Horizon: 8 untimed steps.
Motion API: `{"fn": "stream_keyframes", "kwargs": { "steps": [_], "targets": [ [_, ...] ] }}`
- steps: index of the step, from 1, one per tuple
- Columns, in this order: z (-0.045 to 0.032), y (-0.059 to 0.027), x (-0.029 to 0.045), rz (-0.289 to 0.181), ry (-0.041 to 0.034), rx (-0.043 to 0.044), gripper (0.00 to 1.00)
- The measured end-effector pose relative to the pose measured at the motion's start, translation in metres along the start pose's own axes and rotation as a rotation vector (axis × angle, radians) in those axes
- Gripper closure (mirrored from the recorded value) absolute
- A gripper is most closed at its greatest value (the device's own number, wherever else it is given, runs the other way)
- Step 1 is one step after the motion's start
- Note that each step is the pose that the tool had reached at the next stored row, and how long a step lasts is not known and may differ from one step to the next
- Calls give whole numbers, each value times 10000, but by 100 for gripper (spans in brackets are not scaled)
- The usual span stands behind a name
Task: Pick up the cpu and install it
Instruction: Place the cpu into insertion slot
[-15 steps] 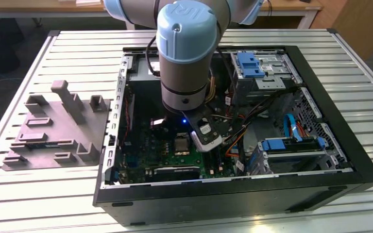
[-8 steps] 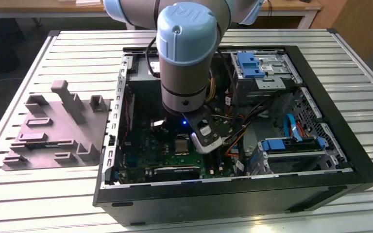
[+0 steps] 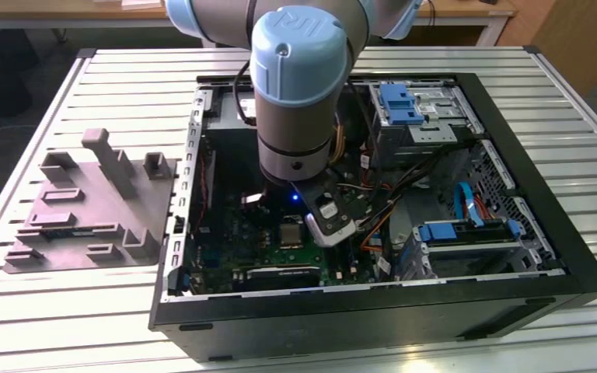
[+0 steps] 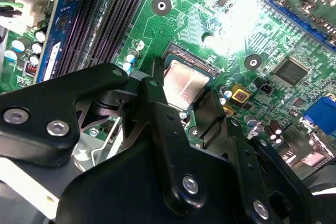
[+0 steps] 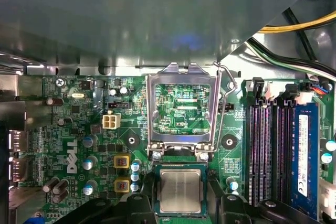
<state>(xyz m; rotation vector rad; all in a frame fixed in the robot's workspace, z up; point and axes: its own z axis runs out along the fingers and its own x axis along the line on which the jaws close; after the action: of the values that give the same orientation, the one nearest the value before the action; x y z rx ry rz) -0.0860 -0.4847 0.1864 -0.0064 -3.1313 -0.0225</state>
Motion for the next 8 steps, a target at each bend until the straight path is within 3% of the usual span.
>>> {"fn": "stream_keyframes", "kwargs": {
  "steps": [8],
  "targets": [
    [-14,1,7,1,-2,-3,53]
  ]
}}
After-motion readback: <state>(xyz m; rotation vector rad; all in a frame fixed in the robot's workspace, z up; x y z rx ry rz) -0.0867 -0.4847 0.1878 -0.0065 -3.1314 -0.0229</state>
